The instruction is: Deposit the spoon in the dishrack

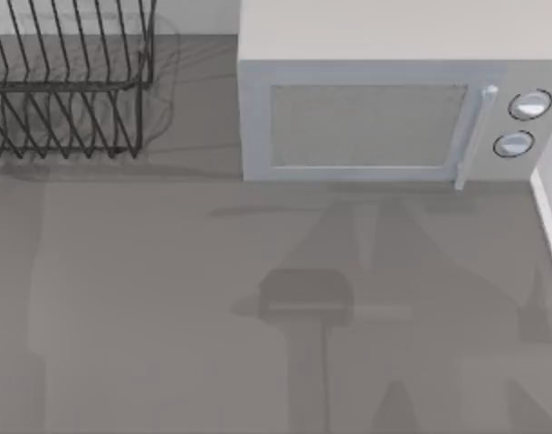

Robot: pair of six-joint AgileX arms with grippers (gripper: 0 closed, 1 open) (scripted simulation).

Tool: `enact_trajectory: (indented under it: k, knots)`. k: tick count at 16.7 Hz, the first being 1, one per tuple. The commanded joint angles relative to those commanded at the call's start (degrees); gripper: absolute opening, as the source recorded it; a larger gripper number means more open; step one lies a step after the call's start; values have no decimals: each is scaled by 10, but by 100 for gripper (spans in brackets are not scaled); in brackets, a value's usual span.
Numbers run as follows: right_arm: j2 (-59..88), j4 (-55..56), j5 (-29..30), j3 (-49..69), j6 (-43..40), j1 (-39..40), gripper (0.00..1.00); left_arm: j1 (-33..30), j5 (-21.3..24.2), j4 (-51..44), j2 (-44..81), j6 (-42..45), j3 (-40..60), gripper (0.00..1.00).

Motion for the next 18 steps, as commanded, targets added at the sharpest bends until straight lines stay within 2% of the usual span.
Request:
enact_trajectory:
  k: [5,9,16,18]
  knots:
    - [0,0,0,0,0,0,100,-23,-21,240,180,2,-46,0]
    - [0,0,0,0,0,0,100,-39,-35,365,275,1,-79,0]
    - [0,0,0,0,0,0,100,-43,-39,395,299,0,-90,0]
    - [0,0,0,0,0,0,100,-43,-39,395,299,0,-90,15]
